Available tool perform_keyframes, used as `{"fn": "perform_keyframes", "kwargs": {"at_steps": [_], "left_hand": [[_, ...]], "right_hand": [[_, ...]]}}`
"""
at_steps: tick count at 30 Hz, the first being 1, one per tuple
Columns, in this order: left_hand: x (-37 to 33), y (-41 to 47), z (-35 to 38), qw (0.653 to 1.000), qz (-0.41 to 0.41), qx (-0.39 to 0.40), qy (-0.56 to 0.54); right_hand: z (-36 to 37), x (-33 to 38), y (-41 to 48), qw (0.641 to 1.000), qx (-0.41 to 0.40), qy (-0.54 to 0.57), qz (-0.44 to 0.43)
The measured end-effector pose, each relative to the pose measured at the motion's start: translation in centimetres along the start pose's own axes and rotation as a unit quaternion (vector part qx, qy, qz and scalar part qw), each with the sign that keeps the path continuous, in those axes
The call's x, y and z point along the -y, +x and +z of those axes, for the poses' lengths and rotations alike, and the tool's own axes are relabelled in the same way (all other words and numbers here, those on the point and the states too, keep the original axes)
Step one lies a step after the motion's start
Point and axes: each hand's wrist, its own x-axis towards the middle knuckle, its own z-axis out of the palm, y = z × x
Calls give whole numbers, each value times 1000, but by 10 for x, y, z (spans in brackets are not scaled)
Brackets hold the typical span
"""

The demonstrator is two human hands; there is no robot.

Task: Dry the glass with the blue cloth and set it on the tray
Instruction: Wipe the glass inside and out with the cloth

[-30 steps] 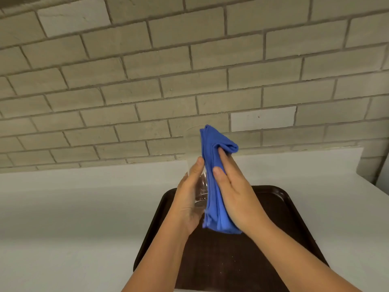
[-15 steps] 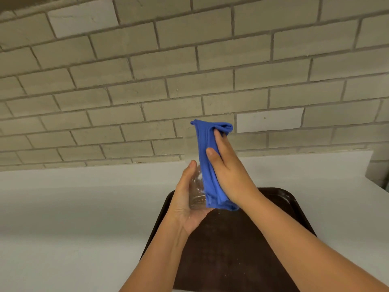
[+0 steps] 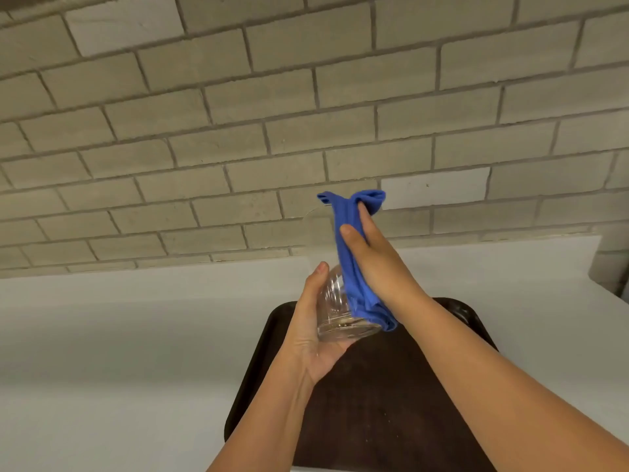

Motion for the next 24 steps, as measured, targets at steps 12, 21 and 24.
{"fn": "perform_keyframes", "kwargs": {"at_steps": [12, 21, 24], "left_hand": [[6, 4, -8, 1000, 20, 3, 24], [-3, 6, 3, 992, 75, -6, 102], [-4, 8, 4, 982, 94, -36, 159]], "right_hand": [[19, -19, -65, 999, -20, 43, 3], [7, -17, -46, 946, -51, 291, 135], [7, -12, -43, 937, -57, 294, 178]]}}
